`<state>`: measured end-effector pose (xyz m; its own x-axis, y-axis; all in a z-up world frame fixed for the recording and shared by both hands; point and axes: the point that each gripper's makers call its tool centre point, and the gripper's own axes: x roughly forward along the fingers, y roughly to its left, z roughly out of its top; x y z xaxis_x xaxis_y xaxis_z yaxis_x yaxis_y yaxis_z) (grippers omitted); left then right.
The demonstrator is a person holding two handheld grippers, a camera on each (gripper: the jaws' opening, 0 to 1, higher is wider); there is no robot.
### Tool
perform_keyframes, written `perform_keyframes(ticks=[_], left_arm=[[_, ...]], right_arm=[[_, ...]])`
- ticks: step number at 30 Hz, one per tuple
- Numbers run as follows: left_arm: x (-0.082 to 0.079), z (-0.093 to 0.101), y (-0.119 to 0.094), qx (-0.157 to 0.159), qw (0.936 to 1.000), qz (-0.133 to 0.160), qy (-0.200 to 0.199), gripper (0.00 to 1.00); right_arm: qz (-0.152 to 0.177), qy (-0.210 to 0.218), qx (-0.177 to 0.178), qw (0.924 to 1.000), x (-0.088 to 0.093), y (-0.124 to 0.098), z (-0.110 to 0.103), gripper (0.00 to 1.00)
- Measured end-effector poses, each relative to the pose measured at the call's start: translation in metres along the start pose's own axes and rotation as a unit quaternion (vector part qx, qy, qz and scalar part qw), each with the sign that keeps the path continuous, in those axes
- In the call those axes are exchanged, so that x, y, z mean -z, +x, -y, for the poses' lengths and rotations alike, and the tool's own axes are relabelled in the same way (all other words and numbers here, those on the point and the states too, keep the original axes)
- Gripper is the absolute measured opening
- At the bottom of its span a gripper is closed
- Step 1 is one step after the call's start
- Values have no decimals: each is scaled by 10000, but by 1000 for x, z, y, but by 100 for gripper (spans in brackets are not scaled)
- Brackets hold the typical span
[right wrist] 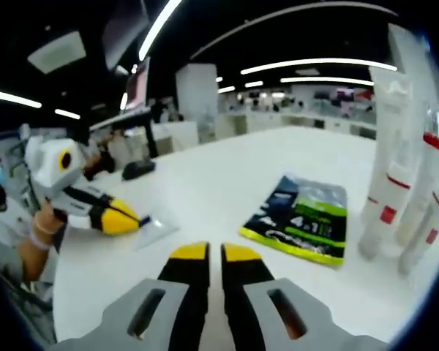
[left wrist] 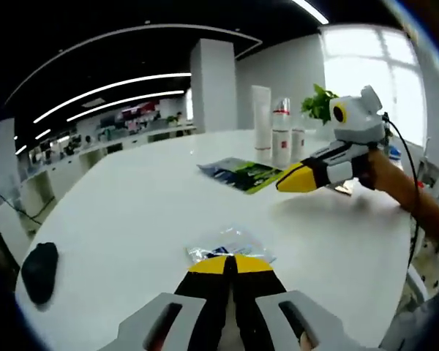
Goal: Arrange the skincare products in the storage area until every visible bottle or jar stands upright without overlapping.
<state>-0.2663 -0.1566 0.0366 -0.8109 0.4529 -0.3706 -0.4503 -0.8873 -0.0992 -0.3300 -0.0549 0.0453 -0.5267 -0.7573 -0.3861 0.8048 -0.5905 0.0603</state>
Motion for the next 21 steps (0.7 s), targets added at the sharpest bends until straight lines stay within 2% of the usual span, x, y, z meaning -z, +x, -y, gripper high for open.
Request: perform_keyframes(ticks=[2, 3, 4, 6, 11, 14, 18, 19, 21], left_arm=[[-17, 11, -3, 316, 9986, 336, -268, 3], [-22, 13, -3, 346, 9984, 367, -236, 3], [-25, 15, -2, 358, 9985, 377, -180, 3], [-35, 22, 3, 406, 9983, 429, 6, 3], [-48, 45, 38, 426, 9964, 88, 733, 3], [-53, 53, 59, 404, 9951, -50, 899, 1], [-58, 63, 89, 398, 9940, -252, 984, 1], [-57, 69, 95, 545, 9937, -298, 935, 1], [-58, 76, 105, 630, 9947, -342, 739, 1]], right_arm=[[-28, 0, 242, 9997, 2, 0, 10, 2], [-62, -46, 320, 9995, 3, -1, 13, 1], [-113, -264, 434, 9986, 3, 0, 18, 1], [-63, -406, 784, 9961, 2, -1, 29, 0], [-16, -598, 1455, 9875, 0, -10, 56, 0], [49, -567, 1675, 9842, -3, -15, 67, 0], [-40, -517, 1852, 9813, 1, -15, 77, 0], [-68, -503, 1870, 9811, 3, -15, 79, 0], [-150, -423, 1903, 9807, 6, -15, 82, 0]])
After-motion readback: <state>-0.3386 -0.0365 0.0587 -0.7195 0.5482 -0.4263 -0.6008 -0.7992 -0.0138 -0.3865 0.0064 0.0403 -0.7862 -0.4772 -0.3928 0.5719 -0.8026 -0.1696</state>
